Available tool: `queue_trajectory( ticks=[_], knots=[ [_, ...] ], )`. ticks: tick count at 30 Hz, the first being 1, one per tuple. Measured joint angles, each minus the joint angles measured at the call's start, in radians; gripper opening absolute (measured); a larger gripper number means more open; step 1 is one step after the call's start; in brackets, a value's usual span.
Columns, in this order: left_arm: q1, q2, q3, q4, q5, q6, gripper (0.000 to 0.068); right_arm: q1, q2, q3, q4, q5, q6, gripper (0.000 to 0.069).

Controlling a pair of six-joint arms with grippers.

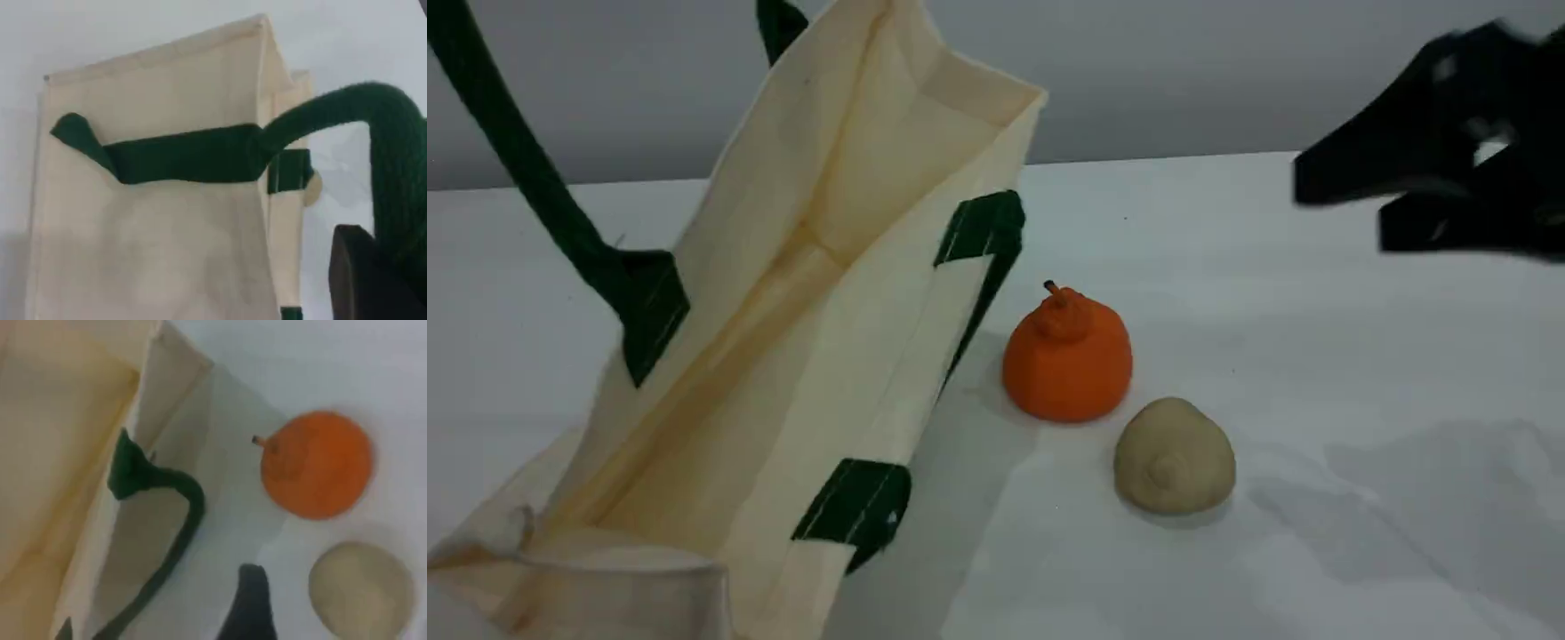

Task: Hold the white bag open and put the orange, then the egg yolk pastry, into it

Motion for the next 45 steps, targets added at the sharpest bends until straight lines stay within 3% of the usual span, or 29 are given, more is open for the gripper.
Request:
queue_trajectory(
  ticks=[8,25,33,40,45],
  knots=[
    [0.0,0.001,0.0,0.011,0.018,0.0,0.0071,0.075,0.185,-0.105,0.001,-0.003,0.0,0.0561],
    [0.0,0.001,0.0,0.011,0.018,0.0,0.0071,0.081,0.401,-0.317,0.0,-0.008,0.001,0.0529],
    [0.0,0.001,0.0,0.01,0.017,0.001,0.0071,0.177,0.449,-0.391,-0.001,-0.062,0.001,0.0529],
    [0.0,0.001,0.0,0.009,0.017,0.001,0.0071,0.217,0.506,-0.452,0.002,-0.202,0.0,0.0529],
    [0.0,0.001,0.0,0.009,0.017,0.001,0.0071,0.217,0.552,-0.484,0.001,-0.157,0.002,0.0529]
  ],
)
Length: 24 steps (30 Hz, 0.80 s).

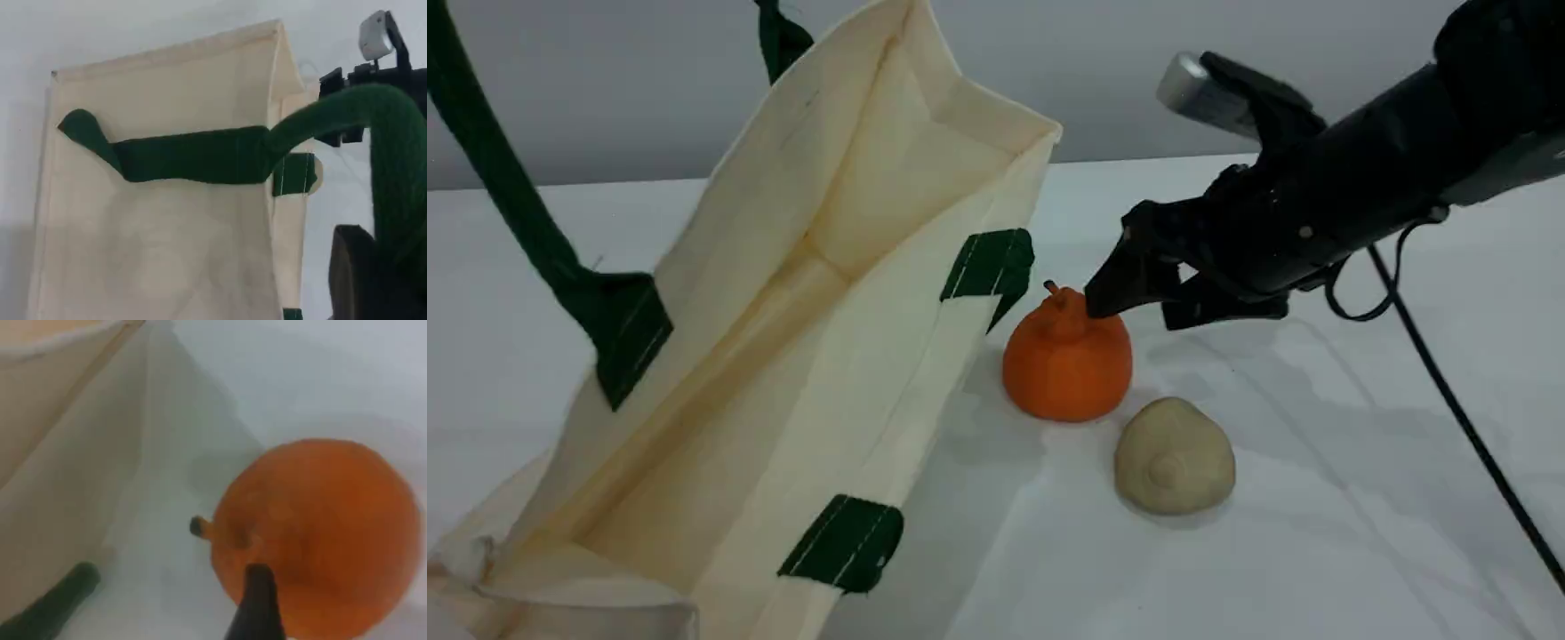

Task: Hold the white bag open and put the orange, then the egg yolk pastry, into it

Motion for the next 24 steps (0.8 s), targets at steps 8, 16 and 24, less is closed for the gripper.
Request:
queue_trajectory(
  ticks=[8,16,24],
  knots=[
    [0.0,0.0,0.0,-0.001,0.0,0.0,0.0071,0.0,0.055,-0.05,-0.003,0.044,0.028,0.0529],
    [0.0,0.0,0.0,-0.001,0.001,0.0,0.0071,0.0,0.104,-0.062,0.0,0.082,0.03,0.0528],
    [0.0,0.0,0.0,-0.002,0.001,0.0,0.0071,0.014,0.106,-0.077,-0.002,0.079,0.03,0.0528]
  ],
)
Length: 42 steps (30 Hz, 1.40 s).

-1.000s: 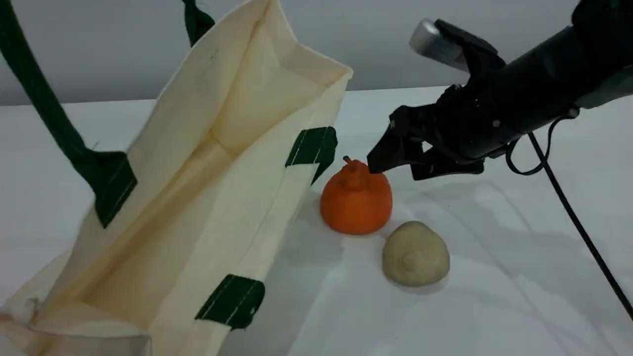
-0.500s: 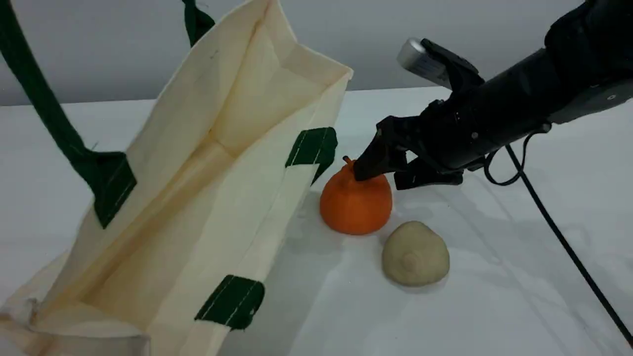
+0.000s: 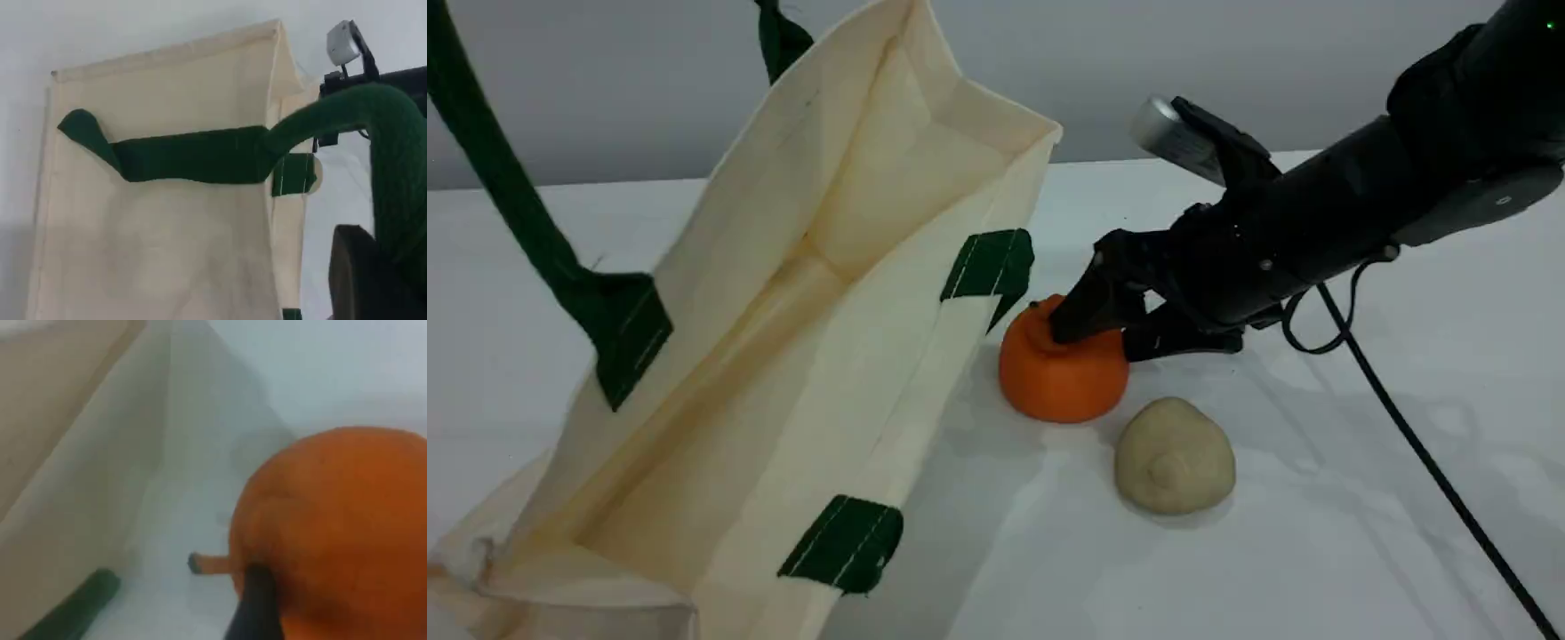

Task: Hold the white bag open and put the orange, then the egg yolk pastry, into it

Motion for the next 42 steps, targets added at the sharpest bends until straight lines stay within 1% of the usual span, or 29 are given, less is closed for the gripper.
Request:
queue_trajectory(
  ticks=[5,7,8,9,10,12,14,15,16,17,23,27,30,35,37,39,42],
  knots=[
    [0.0,0.0,0.0,-0.002,0.0,-0.003,0.0071,0.036,0.001,-0.003,0.002,-0.024,-0.03,0.0525],
    [0.0,0.0,0.0,-0.002,0.0,-0.007,0.0071,0.045,0.001,-0.003,0.002,-0.05,-0.031,0.0501],
    [0.0,0.0,0.0,-0.002,0.0,-0.007,0.0071,0.045,0.001,-0.003,0.002,-0.064,-0.033,0.0476],
    [0.0,0.0,0.0,-0.002,0.0,-0.007,0.0071,0.045,0.001,-0.003,0.002,-0.084,-0.033,0.0446],
    [0.0,0.0,0.0,-0.002,0.0,-0.007,0.0071,0.045,0.001,-0.003,0.002,-0.094,-0.033,0.0398],
    [0.0,0.0,0.0,-0.002,0.0,-0.007,0.0071,0.044,0.001,-0.003,0.003,-0.108,-0.033,0.0283],
    [0.0,0.0,0.0,-0.002,0.0,-0.007,0.0071,0.044,0.001,-0.003,0.003,-0.125,-0.033,0.0138],
    [0.0,0.0,0.0,-0.002,0.0,-0.007,0.0071,0.044,0.001,-0.003,0.003,-0.128,-0.032,0.0082],
    [0.0,0.0,0.0,-0.002,0.0,-0.007,0.0071,0.044,0.001,-0.003,0.003,-0.128,-0.032,0.005],
    [0.0,0.0,0.0,-0.002,0.0,-0.007,0.0071,0.044,0.001,-0.003,0.003,-0.128,-0.032,0.0036],
    [0.0,0.0,0.0,-0.002,-0.004,-0.008,0.0071,0.038,-0.043,0.0,-0.024,-0.174,0.038,0.0024],
    [0.0,0.0,0.0,-0.001,-0.004,-0.004,0.0071,0.004,-0.118,0.0,-0.155,-0.234,0.157,0.0024],
    [0.0,0.0,0.0,-0.001,-0.004,-0.001,0.0071,-0.042,-0.188,0.001,-0.272,-0.234,0.265,0.0024],
    [0.0,0.001,0.0,0.0,-0.004,0.0,0.0071,-0.137,-0.308,0.002,-0.495,-0.141,0.462,0.0024],
    [0.0,0.001,0.0,0.001,-0.005,0.0,0.0071,-0.17,-0.352,0.002,-0.558,-0.096,0.523,0.0024],
    [0.0,0.001,0.0,0.001,-0.006,0.001,0.0071,-0.194,-0.394,0.002,-0.616,-0.047,0.566,0.0024],
    [0.0,0.001,0.0,0.001,-0.009,0.005,0.0071,-0.198,-0.455,0.002,-0.634,0.059,0.577,0.0024]
  ],
)
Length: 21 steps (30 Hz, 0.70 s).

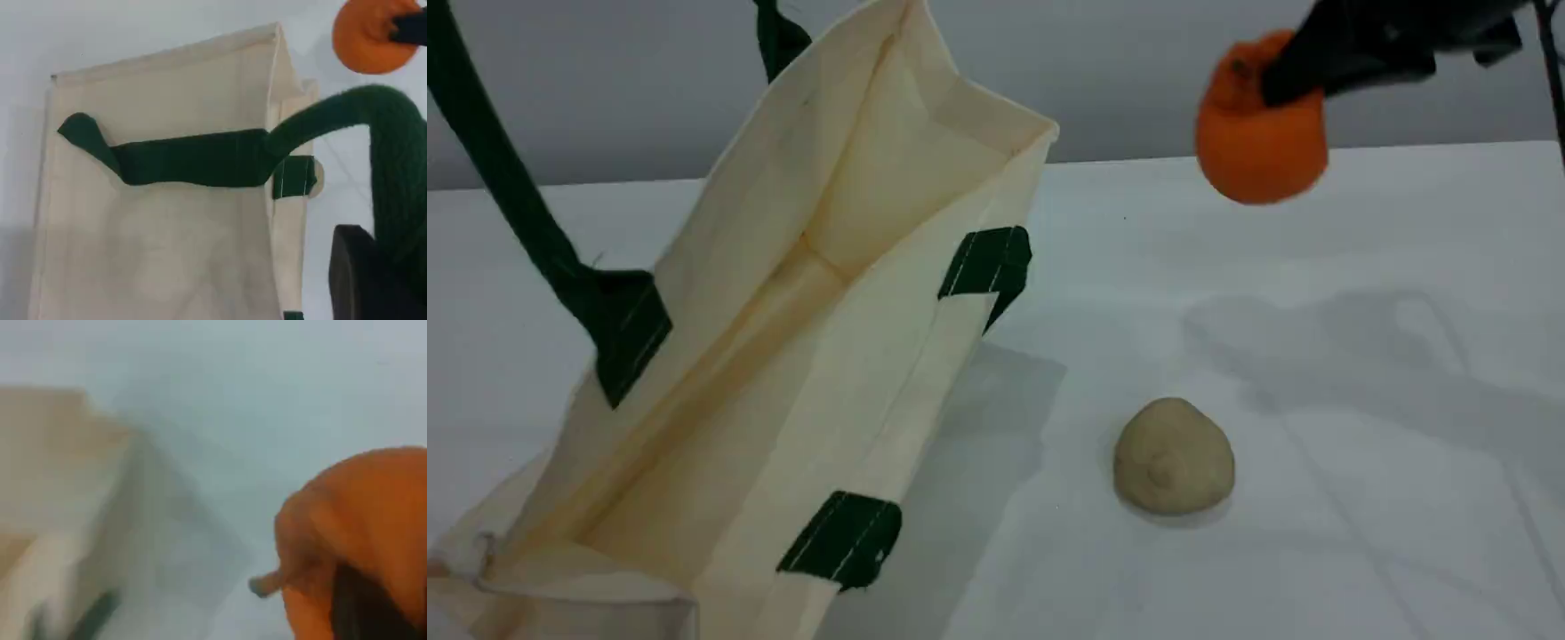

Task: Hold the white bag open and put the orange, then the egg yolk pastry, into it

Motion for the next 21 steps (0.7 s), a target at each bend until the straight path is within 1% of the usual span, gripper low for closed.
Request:
queue_trajectory(
  ticks=[3,6,11,13,17,21],
  knots=[
    [0.0,0.001,0.0,0.0,-0.001,0.002,0.0071,0.003,-0.048,0.0,0.014,0.101,-0.001,0.0024],
    [0.0,0.001,0.0,0.0,-0.001,0.003,0.0071,0.003,-0.102,0.002,0.018,0.171,-0.001,0.0024],
    [0.0,0.001,0.0,-0.001,-0.014,0.003,0.0071,0.006,-0.194,0.061,0.092,0.229,-0.019,0.0024],
    [0.0,0.001,0.0,-0.01,-0.015,0.003,0.0071,0.023,-0.23,0.099,0.123,0.217,-0.03,0.0024],
    [0.0,0.003,0.0,-0.05,-0.017,0.018,0.0071,0.088,-0.279,0.178,0.183,0.185,-0.076,0.0024],
    [0.0,0.004,0.0,-0.097,-0.017,0.03,0.0071,0.2,-0.285,0.241,0.254,0.102,-0.105,0.0024]
  ],
)
